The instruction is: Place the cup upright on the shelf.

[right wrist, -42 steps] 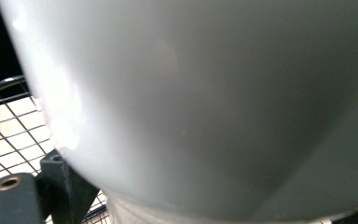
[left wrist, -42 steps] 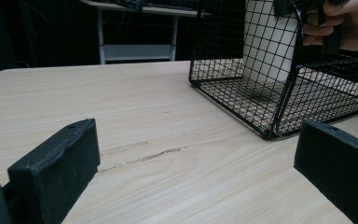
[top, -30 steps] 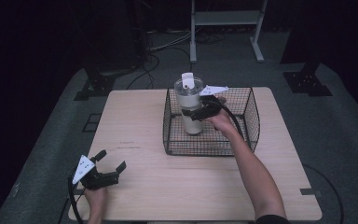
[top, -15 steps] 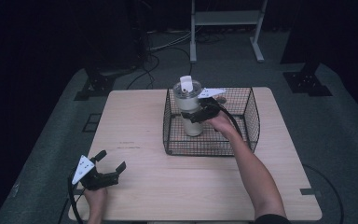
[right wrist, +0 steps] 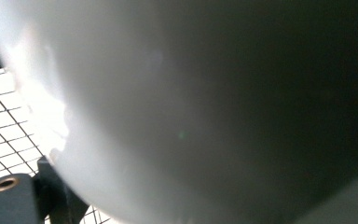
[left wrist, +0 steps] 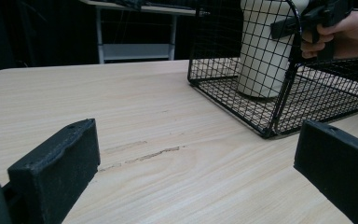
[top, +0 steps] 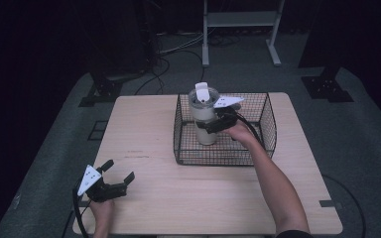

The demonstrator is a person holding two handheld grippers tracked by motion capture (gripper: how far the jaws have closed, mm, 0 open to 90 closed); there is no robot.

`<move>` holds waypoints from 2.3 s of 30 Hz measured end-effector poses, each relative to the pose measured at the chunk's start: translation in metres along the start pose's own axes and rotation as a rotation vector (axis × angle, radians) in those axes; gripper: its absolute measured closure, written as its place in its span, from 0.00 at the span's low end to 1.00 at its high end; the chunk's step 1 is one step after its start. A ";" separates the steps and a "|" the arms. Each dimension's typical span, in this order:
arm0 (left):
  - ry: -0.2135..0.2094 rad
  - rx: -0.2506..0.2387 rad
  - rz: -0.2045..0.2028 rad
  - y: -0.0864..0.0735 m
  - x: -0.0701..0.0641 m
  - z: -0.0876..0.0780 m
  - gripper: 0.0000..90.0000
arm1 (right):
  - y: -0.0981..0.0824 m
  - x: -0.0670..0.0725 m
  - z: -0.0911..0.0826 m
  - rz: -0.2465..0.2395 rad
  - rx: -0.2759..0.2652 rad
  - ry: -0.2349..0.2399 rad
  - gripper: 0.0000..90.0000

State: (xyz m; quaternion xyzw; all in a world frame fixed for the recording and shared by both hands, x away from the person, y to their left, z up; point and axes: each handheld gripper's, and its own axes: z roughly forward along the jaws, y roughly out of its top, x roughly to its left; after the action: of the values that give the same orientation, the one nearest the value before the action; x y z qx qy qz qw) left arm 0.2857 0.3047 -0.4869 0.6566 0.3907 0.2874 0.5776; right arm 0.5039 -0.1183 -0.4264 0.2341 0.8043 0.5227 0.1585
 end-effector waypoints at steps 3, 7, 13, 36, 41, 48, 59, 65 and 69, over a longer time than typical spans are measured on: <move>0.000 0.000 0.001 0.000 0.000 0.000 0.00 | -0.001 0.001 0.000 -0.020 -0.005 0.003 0.09; -0.001 -0.001 0.001 0.000 0.000 0.000 0.00 | -0.003 0.001 -0.004 -0.017 -0.007 0.001 0.09; 0.000 0.001 0.001 0.000 0.000 0.000 0.00 | -0.006 -0.001 -0.011 -0.019 0.010 0.003 0.09; 0.010 0.006 0.005 0.000 0.000 0.002 0.00 | -0.010 -0.003 -0.023 -0.008 0.014 -0.004 0.09; 0.011 0.005 0.009 0.000 0.000 0.003 0.00 | -0.010 -0.003 -0.025 -0.008 0.012 0.000 0.09; 0.010 0.004 0.010 0.000 0.000 0.003 0.00 | -0.009 -0.002 -0.026 -0.009 0.019 -0.004 0.09; 0.004 0.007 0.014 0.000 -0.001 0.002 0.00 | -0.010 -0.001 -0.029 0.000 0.021 -0.013 0.09; 0.003 0.008 0.015 0.000 -0.001 0.002 0.00 | -0.010 -0.001 -0.030 0.001 0.014 -0.012 0.09; 0.004 0.008 0.015 0.000 -0.001 0.002 0.00 | -0.009 -0.002 -0.036 -0.002 0.005 -0.019 0.08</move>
State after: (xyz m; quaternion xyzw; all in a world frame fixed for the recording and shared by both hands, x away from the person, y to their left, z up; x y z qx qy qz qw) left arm 0.2868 0.3026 -0.4871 0.6612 0.3879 0.2914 0.5722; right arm 0.4862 -0.1501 -0.4203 0.2387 0.8044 0.5182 0.1657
